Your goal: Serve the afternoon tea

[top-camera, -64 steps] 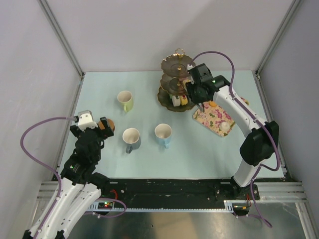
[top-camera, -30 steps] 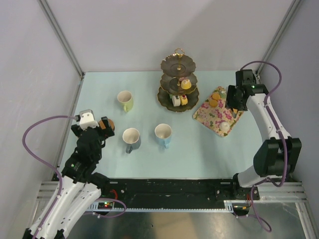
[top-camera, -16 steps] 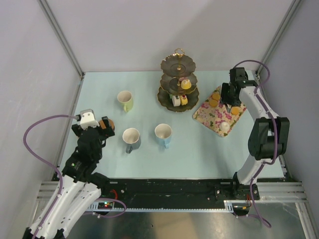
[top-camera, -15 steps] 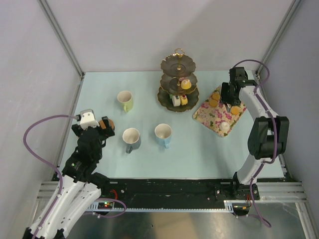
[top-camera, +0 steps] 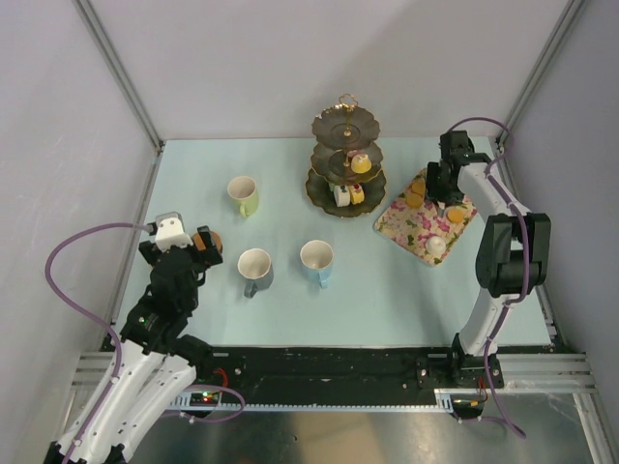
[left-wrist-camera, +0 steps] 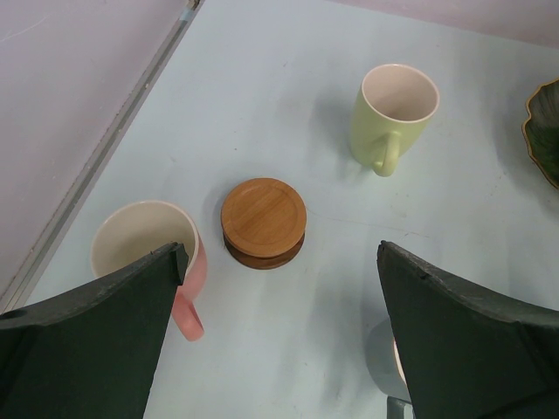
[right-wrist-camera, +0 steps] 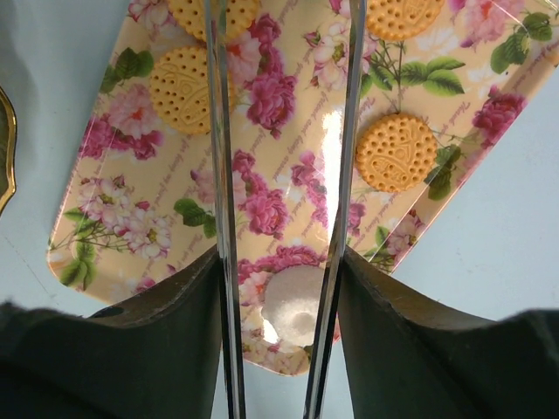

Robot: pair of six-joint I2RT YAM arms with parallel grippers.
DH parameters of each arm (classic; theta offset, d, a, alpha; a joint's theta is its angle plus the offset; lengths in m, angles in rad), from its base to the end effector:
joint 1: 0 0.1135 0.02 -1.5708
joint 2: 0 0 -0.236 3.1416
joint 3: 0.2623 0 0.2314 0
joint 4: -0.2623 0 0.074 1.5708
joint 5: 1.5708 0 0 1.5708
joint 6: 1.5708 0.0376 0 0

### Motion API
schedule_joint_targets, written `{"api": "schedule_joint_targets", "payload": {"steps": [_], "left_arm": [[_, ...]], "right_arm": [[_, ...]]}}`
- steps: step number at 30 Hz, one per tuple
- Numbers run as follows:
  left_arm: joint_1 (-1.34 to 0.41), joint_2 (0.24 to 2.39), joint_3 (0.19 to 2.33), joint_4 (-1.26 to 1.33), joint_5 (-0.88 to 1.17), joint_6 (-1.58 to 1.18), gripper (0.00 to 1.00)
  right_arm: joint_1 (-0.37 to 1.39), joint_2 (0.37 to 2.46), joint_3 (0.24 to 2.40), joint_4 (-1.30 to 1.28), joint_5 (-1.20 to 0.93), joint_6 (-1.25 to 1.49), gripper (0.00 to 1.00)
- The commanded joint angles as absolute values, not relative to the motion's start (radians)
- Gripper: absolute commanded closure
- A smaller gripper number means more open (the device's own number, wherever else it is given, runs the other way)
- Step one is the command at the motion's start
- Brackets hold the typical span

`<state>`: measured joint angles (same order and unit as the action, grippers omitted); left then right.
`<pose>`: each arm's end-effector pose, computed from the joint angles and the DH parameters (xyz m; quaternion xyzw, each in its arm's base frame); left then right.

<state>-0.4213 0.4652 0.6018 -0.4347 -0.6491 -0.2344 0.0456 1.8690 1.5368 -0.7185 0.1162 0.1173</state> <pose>0.1203 -0.0290 0.2787 -0.1175 0.7766 0.0614 0.6158 0.3753 0.0128 0.2263 0.0495 0.9636 -0.0350 0.2604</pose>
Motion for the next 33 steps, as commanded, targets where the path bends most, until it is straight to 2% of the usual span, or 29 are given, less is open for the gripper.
{"api": "schedule_joint_targets", "payload": {"steps": [1, 10, 17, 33], "left_arm": [[-0.426, 0.465, 0.598, -0.406, -0.664, -0.216, 0.02], [-0.427, 0.456, 0.598, -0.406, -0.663, -0.216, 0.02], [-0.427, 0.449, 0.598, -0.406, -0.659, -0.217, 0.02], [-0.426, 0.433, 0.598, -0.405, -0.649, -0.219, 0.02]], "right_arm": [[0.040, 1.873, 1.566, -0.703, 0.141, 0.100, 0.48], [0.031, 1.861, 1.537, -0.709, 0.146, 0.097, 0.52], [0.031, 1.810, 1.507, -0.723, 0.148, 0.101, 0.63], [0.131, 1.548, 1.481, -0.812, 0.227, 0.103, 0.65]]}}
